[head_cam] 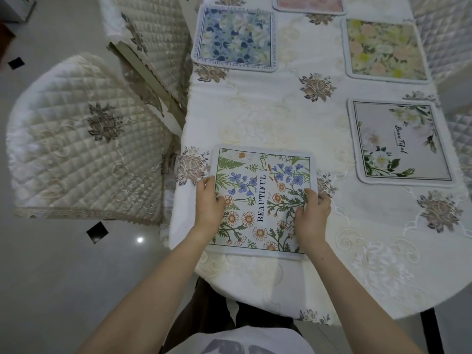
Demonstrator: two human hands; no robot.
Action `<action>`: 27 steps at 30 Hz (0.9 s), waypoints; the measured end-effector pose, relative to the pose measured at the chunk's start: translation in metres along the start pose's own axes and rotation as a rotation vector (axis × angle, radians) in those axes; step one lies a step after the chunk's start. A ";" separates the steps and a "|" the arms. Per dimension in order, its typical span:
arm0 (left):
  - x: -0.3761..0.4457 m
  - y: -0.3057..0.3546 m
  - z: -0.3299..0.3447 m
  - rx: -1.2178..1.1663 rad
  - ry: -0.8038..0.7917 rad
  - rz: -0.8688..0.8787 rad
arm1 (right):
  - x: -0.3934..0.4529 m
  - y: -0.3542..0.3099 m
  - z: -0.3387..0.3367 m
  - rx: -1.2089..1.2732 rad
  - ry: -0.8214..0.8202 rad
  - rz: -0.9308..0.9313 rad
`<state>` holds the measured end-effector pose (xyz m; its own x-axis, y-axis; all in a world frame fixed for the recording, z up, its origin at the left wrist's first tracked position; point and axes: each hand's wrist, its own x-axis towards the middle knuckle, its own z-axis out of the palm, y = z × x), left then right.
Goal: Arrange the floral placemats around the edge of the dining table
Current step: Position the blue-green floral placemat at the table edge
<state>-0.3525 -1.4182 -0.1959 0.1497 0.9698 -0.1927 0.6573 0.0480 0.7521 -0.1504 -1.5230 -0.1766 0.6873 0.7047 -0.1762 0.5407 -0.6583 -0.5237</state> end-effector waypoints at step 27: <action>0.097 -0.016 -0.047 0.148 0.079 -0.004 | 0.069 -0.091 0.044 -0.084 -0.093 -0.106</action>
<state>-0.3837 -1.3134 -0.1969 0.0919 0.9858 -0.1405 0.7601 0.0217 0.6494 -0.1737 -1.4026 -0.1781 0.5786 0.7902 -0.2017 0.6493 -0.5960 -0.4724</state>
